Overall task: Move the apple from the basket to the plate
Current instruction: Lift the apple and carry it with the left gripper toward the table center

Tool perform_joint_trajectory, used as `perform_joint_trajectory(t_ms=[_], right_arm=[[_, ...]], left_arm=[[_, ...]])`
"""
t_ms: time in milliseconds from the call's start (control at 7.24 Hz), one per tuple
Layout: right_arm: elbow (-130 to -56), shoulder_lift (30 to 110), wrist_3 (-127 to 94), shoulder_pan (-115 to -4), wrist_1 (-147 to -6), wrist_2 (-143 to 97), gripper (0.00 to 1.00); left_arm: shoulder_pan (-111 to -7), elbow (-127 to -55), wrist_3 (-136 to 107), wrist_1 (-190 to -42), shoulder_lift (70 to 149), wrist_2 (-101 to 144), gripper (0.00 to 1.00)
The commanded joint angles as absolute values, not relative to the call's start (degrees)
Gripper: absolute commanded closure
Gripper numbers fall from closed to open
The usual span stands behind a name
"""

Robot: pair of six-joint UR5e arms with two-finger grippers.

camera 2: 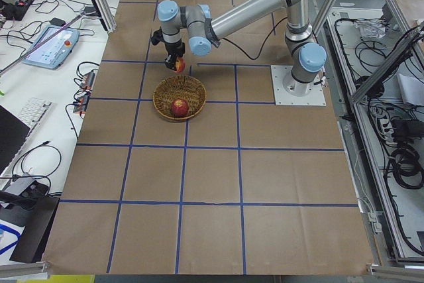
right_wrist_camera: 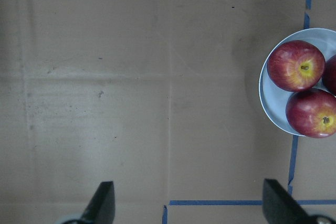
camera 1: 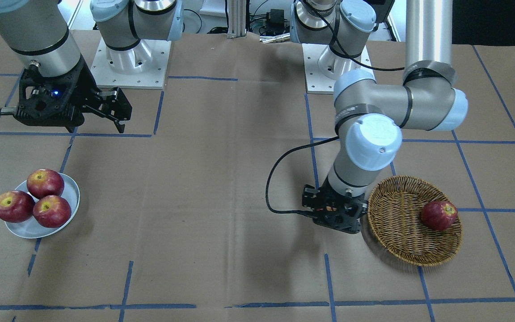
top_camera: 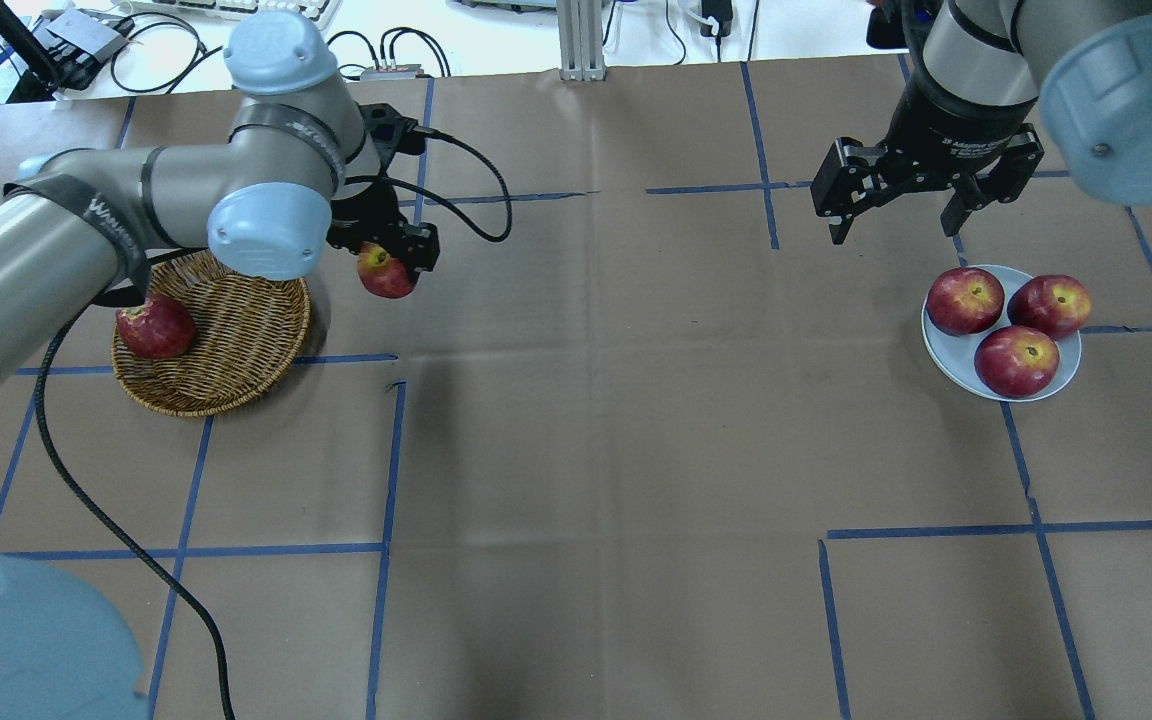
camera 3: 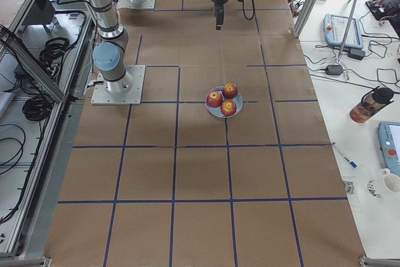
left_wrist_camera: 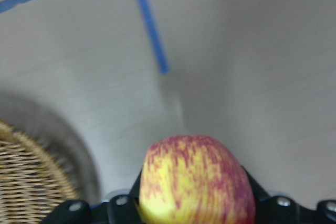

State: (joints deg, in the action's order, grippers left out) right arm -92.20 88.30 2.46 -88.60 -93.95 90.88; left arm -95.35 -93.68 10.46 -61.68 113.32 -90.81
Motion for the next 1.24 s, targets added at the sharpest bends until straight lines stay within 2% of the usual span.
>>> perform_joint_trajectory(t_ms=[0, 276, 829, 1106], right_arm=[[-92.2, 88.3, 2.5, -88.6, -94.0, 90.9, 0.00], [-92.3, 88.3, 2.5, -88.5, -93.9, 90.9, 0.00], [-93.0, 88.4, 2.5, -88.4, -94.2, 90.8, 0.00], [-93.0, 88.4, 2.5, -88.4, -94.2, 90.8, 0.00]], left_arm=[[-105.6, -87.6, -4.1, -62.1, 119.8, -90.7, 0.52], [-111.2, -81.8, -8.0, -62.1, 126.1, -91.7, 0.52], [-112.1, -82.5, -8.3, -62.1, 127.5, -91.7, 0.52], [-112.1, -82.6, -8.3, -62.1, 127.7, -91.1, 0.49]])
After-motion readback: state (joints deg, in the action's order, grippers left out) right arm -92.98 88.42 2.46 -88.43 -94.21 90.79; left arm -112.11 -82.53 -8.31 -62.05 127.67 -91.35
